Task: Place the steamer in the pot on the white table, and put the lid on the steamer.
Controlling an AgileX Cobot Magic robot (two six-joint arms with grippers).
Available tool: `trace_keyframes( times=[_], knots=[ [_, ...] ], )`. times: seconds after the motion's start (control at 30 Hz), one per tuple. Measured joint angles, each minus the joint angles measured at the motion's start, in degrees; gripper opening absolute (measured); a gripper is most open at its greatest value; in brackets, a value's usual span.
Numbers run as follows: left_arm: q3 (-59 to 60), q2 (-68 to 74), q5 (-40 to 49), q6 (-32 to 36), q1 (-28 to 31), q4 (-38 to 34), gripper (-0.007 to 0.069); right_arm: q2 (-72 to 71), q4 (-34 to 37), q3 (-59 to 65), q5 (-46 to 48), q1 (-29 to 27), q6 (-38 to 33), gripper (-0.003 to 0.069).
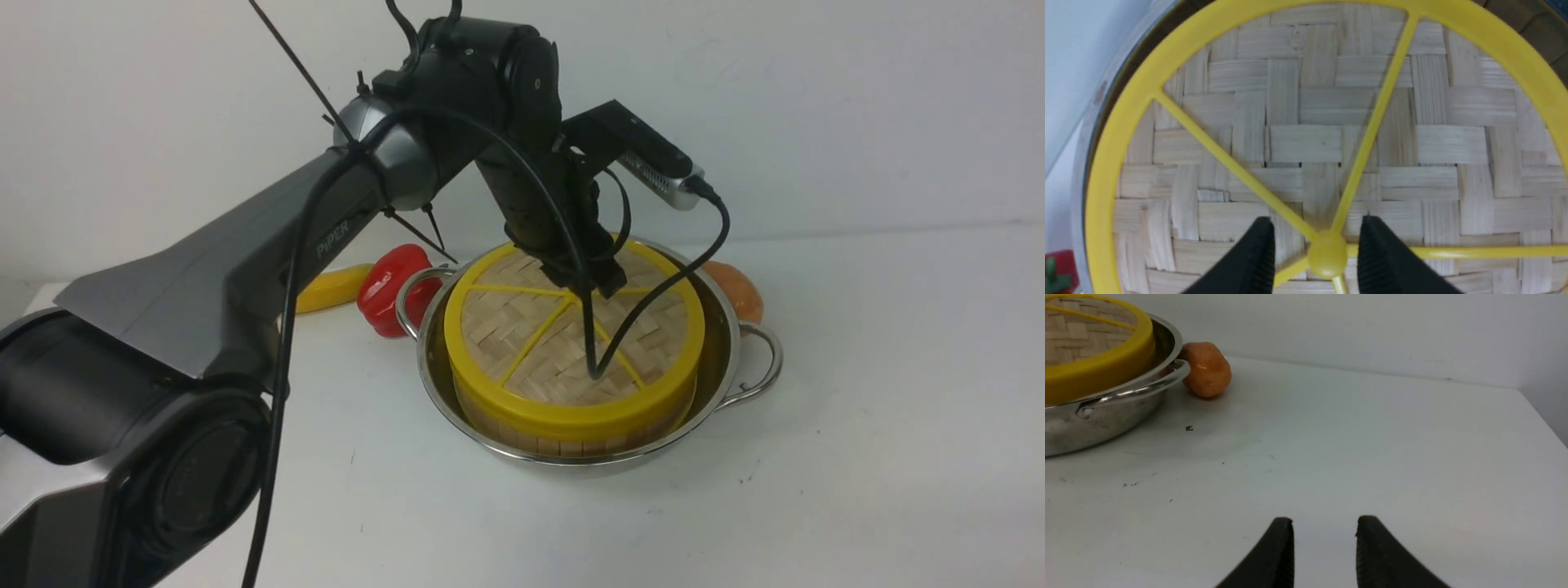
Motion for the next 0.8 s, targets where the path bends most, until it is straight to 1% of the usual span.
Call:
trace_keyframes(
  times=[0.17, 0.3, 0.47, 0.63, 0.8],
  knots=[
    [-1.1, 0.0, 0.6, -0.1, 0.0, 0.6, 0.0281, 0.0, 0.0, 0.0, 0.0, 0.0, 0.0, 0.0209],
    [-4.8, -0.1, 2.2, -5.1, 0.0, 3.2, 0.0281, 0.0, 0.0, 0.0, 0.0, 0.0, 0.0, 0.0209],
    [-9.2, -1.1, 2.0, -8.8, 0.0, 3.7, 0.0281, 0.0, 0.0, 0.0, 0.0, 0.0, 0.0, 0.0209],
    [-13.0, -2.9, 0.9, -9.3, 0.0, 3.7, 0.0281, 0.0, 0.0, 0.0, 0.0, 0.0, 0.0, 0.0209],
    [-13.6, -3.2, 0.4, -9.3, 0.0, 3.7, 0.0281, 0.0, 0.0, 0.0, 0.0, 0.0, 0.0, 0.0209]
  ],
)
